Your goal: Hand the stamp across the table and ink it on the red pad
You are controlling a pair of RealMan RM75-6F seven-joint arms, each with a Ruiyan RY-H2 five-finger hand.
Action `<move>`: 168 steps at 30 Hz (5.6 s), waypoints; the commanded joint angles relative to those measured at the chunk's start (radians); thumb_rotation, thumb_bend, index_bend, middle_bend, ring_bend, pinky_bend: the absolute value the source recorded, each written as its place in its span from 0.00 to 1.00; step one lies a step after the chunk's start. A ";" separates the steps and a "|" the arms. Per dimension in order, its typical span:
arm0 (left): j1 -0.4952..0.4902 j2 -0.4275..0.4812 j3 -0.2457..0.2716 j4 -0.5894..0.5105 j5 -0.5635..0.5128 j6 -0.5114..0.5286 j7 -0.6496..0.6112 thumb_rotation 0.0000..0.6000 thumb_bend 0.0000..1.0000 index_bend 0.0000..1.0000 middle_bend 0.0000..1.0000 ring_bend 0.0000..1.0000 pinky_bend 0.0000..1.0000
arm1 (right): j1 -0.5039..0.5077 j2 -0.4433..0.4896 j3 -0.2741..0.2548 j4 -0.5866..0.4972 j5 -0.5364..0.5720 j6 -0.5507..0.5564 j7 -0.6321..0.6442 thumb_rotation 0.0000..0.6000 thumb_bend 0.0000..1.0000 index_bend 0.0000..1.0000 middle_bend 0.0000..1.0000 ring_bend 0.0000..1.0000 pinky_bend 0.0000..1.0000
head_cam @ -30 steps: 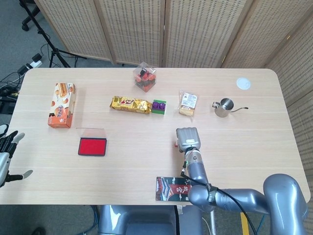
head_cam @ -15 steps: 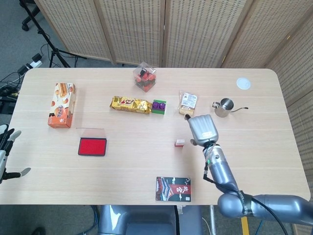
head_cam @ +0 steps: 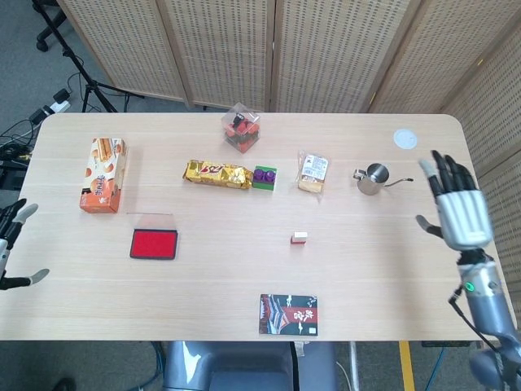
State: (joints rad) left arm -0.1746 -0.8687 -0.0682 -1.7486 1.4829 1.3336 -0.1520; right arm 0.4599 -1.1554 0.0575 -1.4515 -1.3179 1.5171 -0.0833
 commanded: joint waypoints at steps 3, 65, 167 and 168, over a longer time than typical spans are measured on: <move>-0.091 0.038 -0.012 -0.046 0.109 -0.071 -0.051 1.00 0.00 0.00 0.00 0.00 0.00 | -0.201 -0.020 -0.056 -0.015 -0.130 0.249 0.190 1.00 0.00 0.00 0.00 0.00 0.12; -1.267 -1.128 -0.344 0.554 -1.143 -0.343 1.045 1.00 0.09 0.34 1.00 1.00 0.93 | -0.292 0.057 0.077 -0.049 -0.057 0.011 0.351 1.00 0.00 0.00 0.00 0.00 0.11; -0.618 -0.242 -0.334 -0.161 -0.879 -0.442 0.795 1.00 0.45 0.62 1.00 1.00 0.93 | -0.328 0.085 0.090 -0.147 -0.120 -0.032 0.260 1.00 0.00 0.00 0.00 0.00 0.11; -0.597 -0.221 -0.327 -0.171 -0.854 -0.454 0.767 1.00 0.45 0.62 1.00 1.00 0.93 | -0.329 0.085 0.089 -0.149 -0.123 -0.030 0.257 1.00 0.00 0.00 0.00 0.00 0.11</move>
State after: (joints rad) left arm -0.8315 -1.1449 -0.4253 -1.8753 0.5679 0.9245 0.6827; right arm 0.1320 -1.0703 0.1481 -1.5990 -1.4386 1.4848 0.1762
